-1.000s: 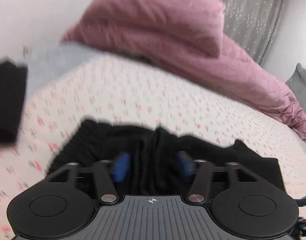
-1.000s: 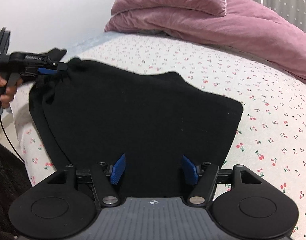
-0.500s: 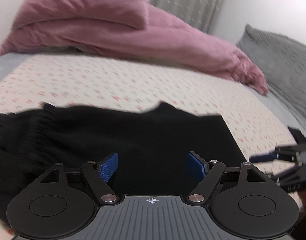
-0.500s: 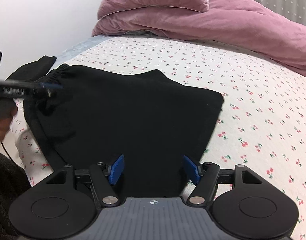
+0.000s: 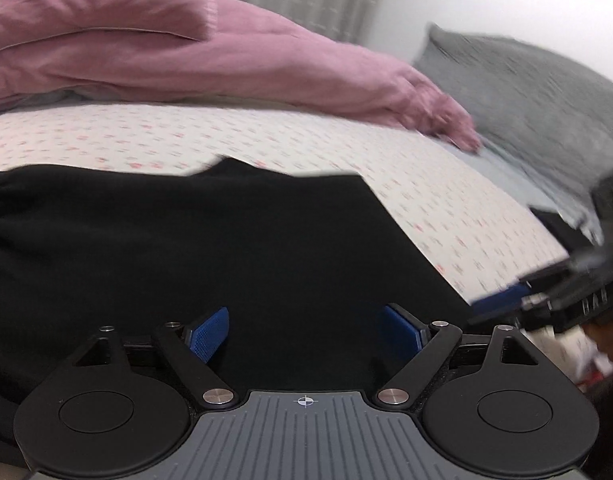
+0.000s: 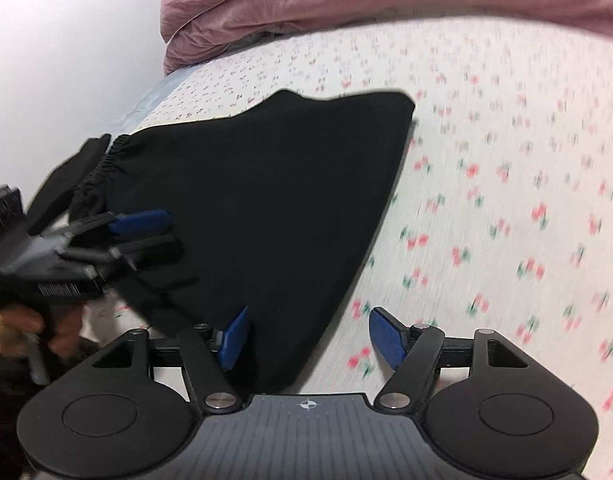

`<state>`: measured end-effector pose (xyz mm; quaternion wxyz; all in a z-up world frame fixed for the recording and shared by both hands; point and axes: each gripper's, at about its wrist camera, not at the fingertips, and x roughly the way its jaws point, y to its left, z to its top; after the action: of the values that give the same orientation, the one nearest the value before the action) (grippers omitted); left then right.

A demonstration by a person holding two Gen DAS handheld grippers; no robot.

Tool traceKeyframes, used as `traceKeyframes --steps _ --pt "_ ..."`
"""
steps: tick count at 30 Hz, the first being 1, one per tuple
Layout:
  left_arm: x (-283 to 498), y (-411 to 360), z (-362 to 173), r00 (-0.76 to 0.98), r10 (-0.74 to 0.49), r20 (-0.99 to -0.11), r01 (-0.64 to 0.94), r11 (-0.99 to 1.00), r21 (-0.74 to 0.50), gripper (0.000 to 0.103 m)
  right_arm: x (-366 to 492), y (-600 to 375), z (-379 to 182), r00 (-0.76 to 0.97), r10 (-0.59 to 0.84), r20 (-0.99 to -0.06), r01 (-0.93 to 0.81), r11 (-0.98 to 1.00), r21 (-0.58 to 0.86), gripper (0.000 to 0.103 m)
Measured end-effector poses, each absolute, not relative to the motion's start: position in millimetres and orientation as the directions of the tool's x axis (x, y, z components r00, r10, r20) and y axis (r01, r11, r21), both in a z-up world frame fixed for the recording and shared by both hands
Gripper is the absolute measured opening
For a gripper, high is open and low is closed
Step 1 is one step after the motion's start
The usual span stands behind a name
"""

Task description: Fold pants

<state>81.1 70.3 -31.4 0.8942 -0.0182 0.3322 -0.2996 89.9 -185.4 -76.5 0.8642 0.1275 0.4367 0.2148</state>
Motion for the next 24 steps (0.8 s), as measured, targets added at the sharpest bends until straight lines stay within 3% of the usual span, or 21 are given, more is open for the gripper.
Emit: traceKeyframes --steps 2,6,12,14,17,24 --pt "76 59 -36 0.568 -0.561 -0.602 0.579 0.792 -0.193 0.089 90 -192 -82 0.495 0.543 -0.679 -0.229 0.835 0.501 0.057" --pt "67 47 -39 0.541 -0.563 -0.625 0.664 0.742 -0.093 0.091 91 -198 -89 0.446 0.618 -0.648 -0.178 0.770 0.612 0.049" --pt "52 49 -37 0.468 -0.609 -0.640 0.748 0.658 -0.080 0.091 90 -196 -92 0.423 0.639 -0.643 -0.173 0.753 0.635 0.039" --pt "44 45 -36 0.450 -0.625 -0.638 0.776 0.627 -0.068 0.091 89 -196 -92 0.418 0.640 -0.644 -0.176 0.753 0.634 0.027" --pt "31 39 -35 0.443 -0.653 -0.615 0.805 0.591 -0.048 0.091 87 -196 -87 0.428 0.651 -0.628 -0.190 0.744 0.641 0.020" --pt "13 13 -30 0.490 -0.678 -0.548 0.817 0.576 0.019 0.089 90 -198 -62 0.473 0.709 -0.523 -0.238 0.675 0.698 0.019"
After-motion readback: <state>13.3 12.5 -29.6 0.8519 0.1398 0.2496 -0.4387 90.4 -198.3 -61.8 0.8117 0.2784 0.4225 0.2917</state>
